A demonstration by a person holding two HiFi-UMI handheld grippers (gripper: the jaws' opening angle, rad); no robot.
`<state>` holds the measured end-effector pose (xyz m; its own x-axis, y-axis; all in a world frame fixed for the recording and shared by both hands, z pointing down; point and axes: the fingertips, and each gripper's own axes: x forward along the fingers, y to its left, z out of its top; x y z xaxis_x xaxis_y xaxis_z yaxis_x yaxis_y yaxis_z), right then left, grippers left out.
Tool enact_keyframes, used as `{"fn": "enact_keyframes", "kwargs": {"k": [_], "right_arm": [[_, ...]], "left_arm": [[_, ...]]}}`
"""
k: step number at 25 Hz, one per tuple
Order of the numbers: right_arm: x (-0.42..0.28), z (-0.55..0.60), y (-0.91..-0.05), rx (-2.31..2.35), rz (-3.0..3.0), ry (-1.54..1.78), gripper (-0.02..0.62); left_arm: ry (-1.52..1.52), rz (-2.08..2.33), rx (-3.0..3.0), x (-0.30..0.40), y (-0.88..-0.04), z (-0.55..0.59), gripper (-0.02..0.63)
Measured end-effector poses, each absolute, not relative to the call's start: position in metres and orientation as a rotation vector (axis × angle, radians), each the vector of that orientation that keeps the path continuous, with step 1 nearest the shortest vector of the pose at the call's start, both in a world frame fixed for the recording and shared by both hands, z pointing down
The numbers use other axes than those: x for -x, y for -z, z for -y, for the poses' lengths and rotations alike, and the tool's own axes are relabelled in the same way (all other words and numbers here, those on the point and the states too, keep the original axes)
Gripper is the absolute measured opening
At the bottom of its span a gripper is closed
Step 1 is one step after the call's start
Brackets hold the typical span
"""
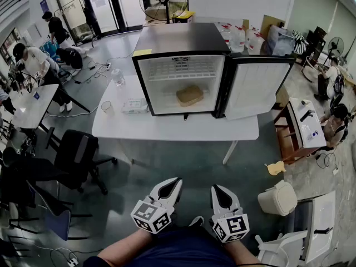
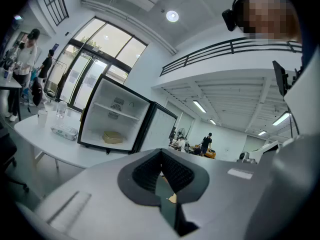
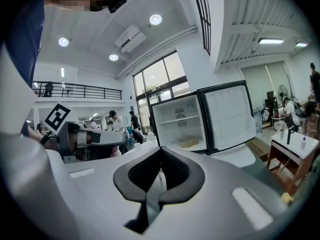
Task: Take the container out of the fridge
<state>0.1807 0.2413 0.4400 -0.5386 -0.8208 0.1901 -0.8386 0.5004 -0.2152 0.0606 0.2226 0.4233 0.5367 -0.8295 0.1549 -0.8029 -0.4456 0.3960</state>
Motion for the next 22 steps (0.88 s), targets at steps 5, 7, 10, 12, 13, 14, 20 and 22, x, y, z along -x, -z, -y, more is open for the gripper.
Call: {"fn": "enact_keyframes", "kwargs": {"k": [5,7,10,12,13,14,20,22], "right_arm": [[-0.16,-0.241,-0.433,-1.485,2.661,-0.422,0.005],[-0.152,-0.24,-0.431,-1.477,2.649,-0.419,0.005],[-0.14,-0.237,-0.435,-1.489,2.64,-0.446,0.005],[-0.133,-0.234,-0.435,-1.521,2.638,-0.476,0.005],[-0.129,-0.232,-0.435,-1.54,2.627,-0.489,0.005],[-0.126,-0.23,-0.435,-1.56,2.608,-0.496,0.005],[-0.1,-0.222,-0.436,-1.63,2.512,-0.469,0.005],[-0.088,-0.22,-0.435,-1.645,2.497,-0.448,0.005]], "left_arm": [[0.092,1.323,-2.365,-0.041,-0.419,-0.221,0.002],[0.092,1.309,-2.375,-0.035,-0.418,-0.219,0.002],[0.088,1.298,-2.395,-0.024,-0.416,-0.213,0.002],[0.086,1.292,-2.406,-0.014,-0.415,-0.209,0.002],[0.087,1.287,-2.408,-0.008,-0.414,-0.208,0.002],[0.089,1.281,-2.41,-0.003,-0.414,-0.206,0.002],[0.114,1.222,-2.411,0.031,-0.418,-0.2,0.002],[0.114,1.211,-2.408,0.043,-0.424,-0.198,0.002]]}}
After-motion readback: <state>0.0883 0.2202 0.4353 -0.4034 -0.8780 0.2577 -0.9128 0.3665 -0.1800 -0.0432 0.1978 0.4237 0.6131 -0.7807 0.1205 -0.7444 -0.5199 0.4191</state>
